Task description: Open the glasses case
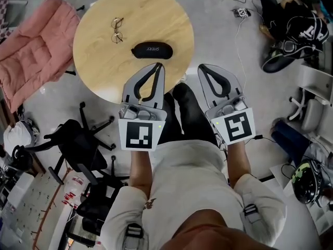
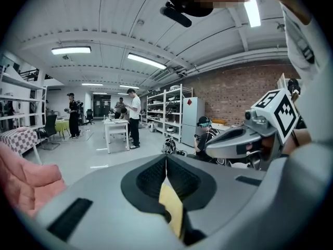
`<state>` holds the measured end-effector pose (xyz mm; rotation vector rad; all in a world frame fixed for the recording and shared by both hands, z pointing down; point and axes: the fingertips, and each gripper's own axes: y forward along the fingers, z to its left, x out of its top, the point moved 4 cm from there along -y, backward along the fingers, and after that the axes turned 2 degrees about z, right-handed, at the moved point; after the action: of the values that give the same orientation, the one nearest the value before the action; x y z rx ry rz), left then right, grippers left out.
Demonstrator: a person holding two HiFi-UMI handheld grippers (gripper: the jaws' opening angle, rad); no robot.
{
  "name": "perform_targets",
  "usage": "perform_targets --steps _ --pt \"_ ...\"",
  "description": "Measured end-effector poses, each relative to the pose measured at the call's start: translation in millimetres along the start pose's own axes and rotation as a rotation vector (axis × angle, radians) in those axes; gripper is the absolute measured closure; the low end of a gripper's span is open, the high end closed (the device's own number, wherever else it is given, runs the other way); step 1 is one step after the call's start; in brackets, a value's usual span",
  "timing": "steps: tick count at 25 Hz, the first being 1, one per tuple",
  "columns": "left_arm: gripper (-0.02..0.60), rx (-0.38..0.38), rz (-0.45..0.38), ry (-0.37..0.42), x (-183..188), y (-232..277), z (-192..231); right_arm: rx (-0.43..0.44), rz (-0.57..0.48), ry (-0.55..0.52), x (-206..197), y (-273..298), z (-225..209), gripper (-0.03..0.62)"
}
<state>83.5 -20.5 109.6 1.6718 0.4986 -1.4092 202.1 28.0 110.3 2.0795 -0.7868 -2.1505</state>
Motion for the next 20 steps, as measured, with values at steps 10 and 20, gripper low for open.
perform_targets --steps 10,20 --pt "0.561 0.060 0.016 -0.093 -47.4 27.4 18.1 0.041 0.043 -0.001 -36.1 40.0 -2.4 0.574" --pt "0.561 0.072 0.094 -0.139 -102.7 51.0 33.9 0.066 0.109 0.014 -86.9 83.7 -8.8 0.574"
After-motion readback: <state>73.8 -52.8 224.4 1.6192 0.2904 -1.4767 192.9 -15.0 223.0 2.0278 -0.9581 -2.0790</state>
